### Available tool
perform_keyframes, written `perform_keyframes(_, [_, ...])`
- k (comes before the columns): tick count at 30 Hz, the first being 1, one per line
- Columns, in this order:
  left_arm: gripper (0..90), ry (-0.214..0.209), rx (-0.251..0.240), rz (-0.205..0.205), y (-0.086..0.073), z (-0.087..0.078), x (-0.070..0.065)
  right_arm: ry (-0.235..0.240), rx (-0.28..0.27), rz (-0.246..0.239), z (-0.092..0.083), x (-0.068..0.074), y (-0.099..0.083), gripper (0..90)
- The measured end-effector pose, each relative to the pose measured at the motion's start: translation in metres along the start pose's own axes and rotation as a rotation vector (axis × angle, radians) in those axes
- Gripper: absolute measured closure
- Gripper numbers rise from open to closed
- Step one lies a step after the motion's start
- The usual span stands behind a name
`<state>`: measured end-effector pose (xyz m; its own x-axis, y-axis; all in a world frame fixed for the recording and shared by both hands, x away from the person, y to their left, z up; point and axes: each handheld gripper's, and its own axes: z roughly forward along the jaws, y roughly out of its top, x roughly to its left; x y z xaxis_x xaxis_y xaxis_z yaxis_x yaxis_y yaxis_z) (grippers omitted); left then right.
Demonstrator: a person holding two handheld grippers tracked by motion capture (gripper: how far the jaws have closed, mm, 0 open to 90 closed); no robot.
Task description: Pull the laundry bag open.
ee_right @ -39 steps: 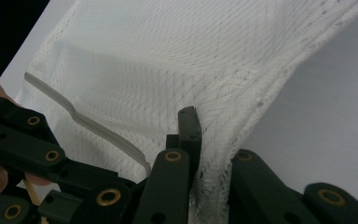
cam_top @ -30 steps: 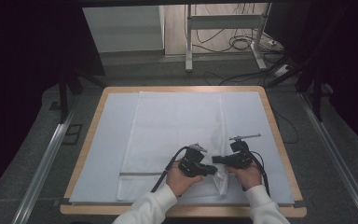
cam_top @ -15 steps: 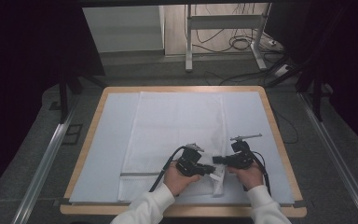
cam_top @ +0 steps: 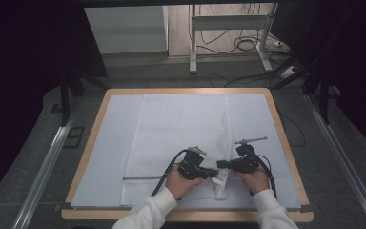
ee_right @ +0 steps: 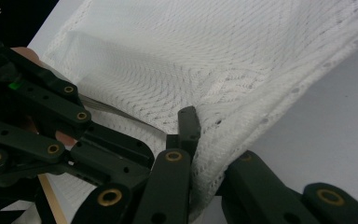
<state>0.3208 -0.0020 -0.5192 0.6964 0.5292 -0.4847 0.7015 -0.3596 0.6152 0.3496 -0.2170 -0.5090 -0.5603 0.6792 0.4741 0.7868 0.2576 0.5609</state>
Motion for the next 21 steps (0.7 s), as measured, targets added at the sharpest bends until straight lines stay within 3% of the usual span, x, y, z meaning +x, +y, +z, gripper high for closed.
perform_keyframes(21, [87.1, 0.008, 0.01, 0.008, -0.0017, -0.0009, 0.0074, 0.018, 0.003, -0.022, -0.0012, 0.0015, -0.0003, 88.5])
